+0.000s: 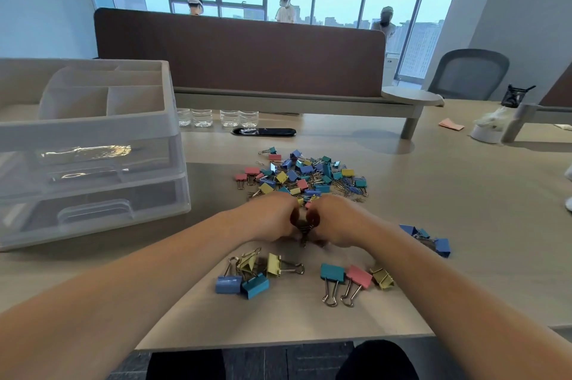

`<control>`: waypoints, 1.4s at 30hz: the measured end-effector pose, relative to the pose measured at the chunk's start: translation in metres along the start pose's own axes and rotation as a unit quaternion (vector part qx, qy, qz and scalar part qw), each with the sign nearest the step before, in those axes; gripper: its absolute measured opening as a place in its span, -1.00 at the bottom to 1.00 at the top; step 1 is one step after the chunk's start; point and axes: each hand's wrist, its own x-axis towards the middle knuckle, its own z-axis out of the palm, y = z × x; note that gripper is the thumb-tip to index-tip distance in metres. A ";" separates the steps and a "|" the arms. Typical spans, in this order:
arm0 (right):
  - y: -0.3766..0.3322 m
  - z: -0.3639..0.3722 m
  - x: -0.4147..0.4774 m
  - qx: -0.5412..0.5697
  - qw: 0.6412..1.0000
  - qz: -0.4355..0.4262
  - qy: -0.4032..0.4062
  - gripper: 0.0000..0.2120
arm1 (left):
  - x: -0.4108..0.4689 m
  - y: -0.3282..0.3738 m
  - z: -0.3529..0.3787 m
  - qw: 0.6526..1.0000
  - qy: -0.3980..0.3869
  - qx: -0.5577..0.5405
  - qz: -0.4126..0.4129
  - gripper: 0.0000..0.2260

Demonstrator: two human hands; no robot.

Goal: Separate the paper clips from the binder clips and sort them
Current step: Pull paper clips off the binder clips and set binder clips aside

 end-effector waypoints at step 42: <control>0.009 0.008 0.008 0.136 0.985 -0.009 0.105 -0.93 | 0.001 -0.013 -0.002 0.982 0.056 -0.181 -0.004 -0.93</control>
